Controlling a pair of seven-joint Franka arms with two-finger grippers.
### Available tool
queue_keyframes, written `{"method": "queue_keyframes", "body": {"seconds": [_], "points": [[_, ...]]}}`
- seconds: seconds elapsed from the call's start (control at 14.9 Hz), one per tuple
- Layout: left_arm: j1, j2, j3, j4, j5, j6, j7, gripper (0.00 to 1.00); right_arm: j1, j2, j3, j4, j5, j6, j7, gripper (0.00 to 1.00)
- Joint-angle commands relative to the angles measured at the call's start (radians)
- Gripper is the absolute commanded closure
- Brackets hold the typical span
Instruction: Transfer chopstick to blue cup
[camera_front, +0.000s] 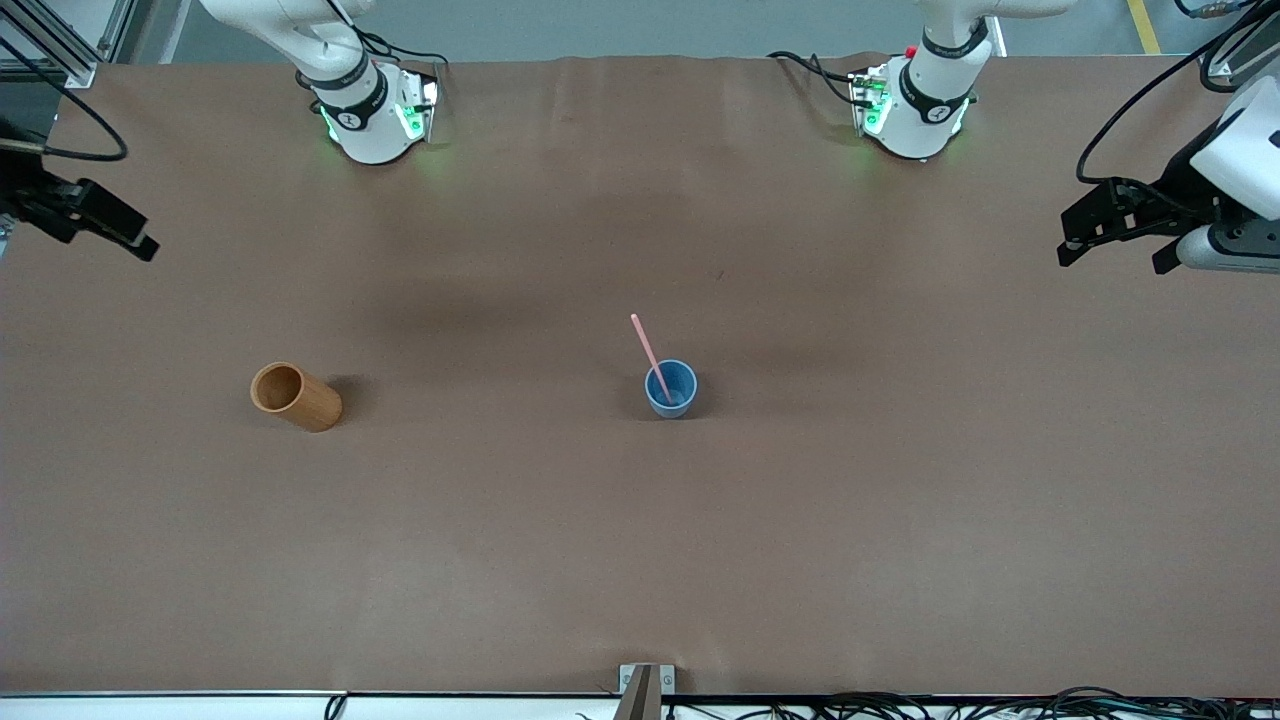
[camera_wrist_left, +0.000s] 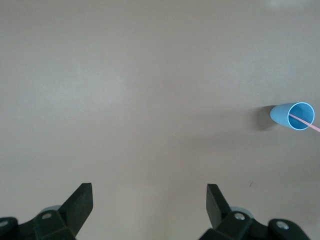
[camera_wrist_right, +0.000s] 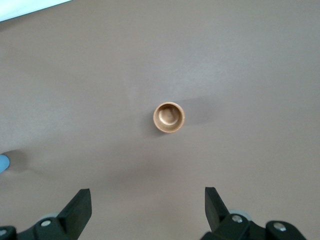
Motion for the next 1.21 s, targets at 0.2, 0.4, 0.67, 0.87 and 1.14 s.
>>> {"method": "queue_keyframes", "body": {"seconds": [0.2,0.4,0.67,0.87,1.14], "points": [[0.002,0.013,-0.002,0.031,-0.008,-0.010,-0.001,0.00,-0.091,-0.004,0.021,0.091,-0.014,-0.056,-0.161,0.00],[0.002,0.013,-0.002,0.031,-0.008,-0.010,-0.003,0.00,-0.084,0.021,0.024,0.126,-0.011,-0.122,-0.166,0.00],[0.002,0.013,-0.002,0.031,-0.008,-0.010,0.000,0.00,-0.088,0.029,0.022,0.118,-0.010,-0.108,-0.243,0.00],[0.002,0.013,-0.002,0.031,-0.008,-0.010,0.003,0.00,-0.087,0.038,0.024,0.127,0.001,-0.107,-0.278,0.00],[0.002,0.013,-0.002,0.031,-0.008,-0.010,0.005,0.00,-0.085,0.073,0.024,0.147,0.006,-0.105,-0.292,0.00]]}}
